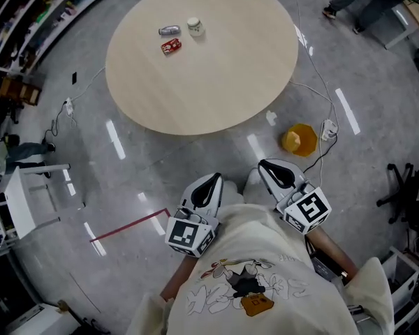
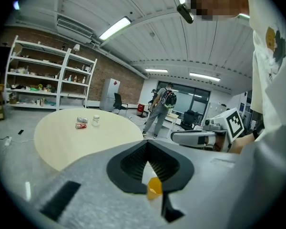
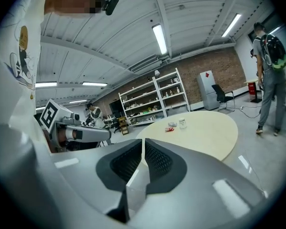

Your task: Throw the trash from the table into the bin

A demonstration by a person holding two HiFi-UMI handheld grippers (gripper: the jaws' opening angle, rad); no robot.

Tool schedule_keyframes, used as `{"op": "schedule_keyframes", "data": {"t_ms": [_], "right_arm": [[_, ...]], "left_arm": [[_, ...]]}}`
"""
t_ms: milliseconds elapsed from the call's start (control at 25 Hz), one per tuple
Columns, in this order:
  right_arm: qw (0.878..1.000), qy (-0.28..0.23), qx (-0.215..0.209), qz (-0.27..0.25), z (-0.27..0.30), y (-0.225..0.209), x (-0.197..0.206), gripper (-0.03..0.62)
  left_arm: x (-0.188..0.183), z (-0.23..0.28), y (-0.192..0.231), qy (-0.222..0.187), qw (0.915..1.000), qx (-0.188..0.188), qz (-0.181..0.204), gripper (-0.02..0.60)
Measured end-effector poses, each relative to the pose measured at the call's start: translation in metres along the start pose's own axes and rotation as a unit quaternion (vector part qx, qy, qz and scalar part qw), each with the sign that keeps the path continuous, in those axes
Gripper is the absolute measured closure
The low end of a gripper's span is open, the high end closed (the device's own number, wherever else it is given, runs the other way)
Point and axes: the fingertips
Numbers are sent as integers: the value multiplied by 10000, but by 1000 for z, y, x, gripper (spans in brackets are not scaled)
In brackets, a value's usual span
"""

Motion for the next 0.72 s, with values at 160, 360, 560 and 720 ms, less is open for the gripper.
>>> {"op": "schedule_keyframes", "data": {"t_ms": [160, 360, 560, 720], "right_arm": [[9998, 142, 13, 113, -6, -21, 20, 562], [9994, 288, 40, 173, -6, -27, 25, 476], [9993, 297, 151, 141, 18, -31, 16, 461], [9997, 189, 40, 168, 51, -22, -2, 471]], "left_arm": [[21, 10, -2, 63, 9997, -162, -150, 577], [13, 18, 3, 84, 9995, -205, -234, 578], [7, 28, 25, 143, 9995, -75, -255, 578], [-8, 32, 66, 78, 9993, 6, -359, 578]]}}
Point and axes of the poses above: the fingertips, and each gripper's own axes: z forward along the fingers, y to its left, x out of its underside, and after that the axes turned 15 degrees about x, right-handed
